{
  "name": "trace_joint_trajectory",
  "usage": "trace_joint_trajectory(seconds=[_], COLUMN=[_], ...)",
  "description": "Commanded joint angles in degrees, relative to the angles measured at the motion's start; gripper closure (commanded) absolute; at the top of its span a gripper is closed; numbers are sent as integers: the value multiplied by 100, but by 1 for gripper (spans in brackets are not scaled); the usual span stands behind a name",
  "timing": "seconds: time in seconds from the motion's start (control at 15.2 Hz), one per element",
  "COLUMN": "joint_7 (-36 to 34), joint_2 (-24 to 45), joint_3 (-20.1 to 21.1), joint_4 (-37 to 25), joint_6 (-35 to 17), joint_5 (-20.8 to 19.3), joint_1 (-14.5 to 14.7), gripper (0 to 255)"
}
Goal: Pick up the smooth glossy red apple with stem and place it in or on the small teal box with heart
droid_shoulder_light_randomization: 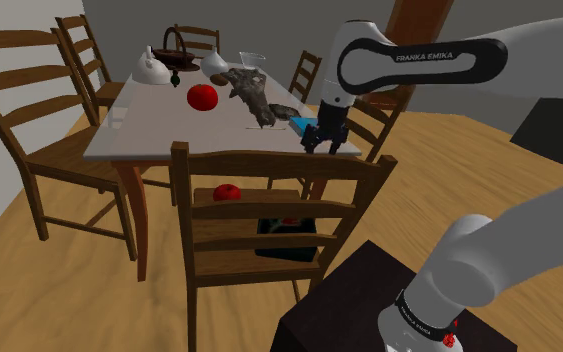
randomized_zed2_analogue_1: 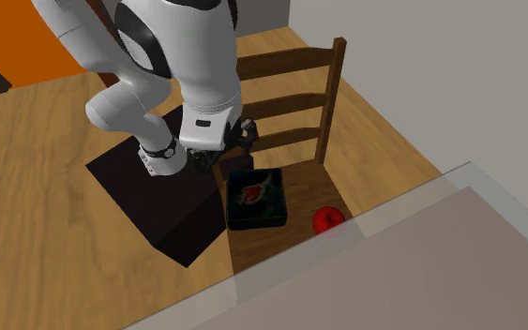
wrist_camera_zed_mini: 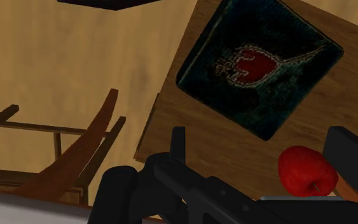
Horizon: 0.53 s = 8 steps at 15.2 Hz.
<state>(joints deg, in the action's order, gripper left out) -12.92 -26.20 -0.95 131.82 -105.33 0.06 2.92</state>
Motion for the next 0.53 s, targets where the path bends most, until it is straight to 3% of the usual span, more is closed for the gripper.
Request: trace_joint_trajectory(seconds=[0.0,0.46], joint_7=[-77,-311], joint_2=[453,1968], joint_3=[55,227], joint_4=[-170,-1088], joint_6=[-257,-762], joint_5=[73,270], joint_1=[50,206], gripper=[0,0])
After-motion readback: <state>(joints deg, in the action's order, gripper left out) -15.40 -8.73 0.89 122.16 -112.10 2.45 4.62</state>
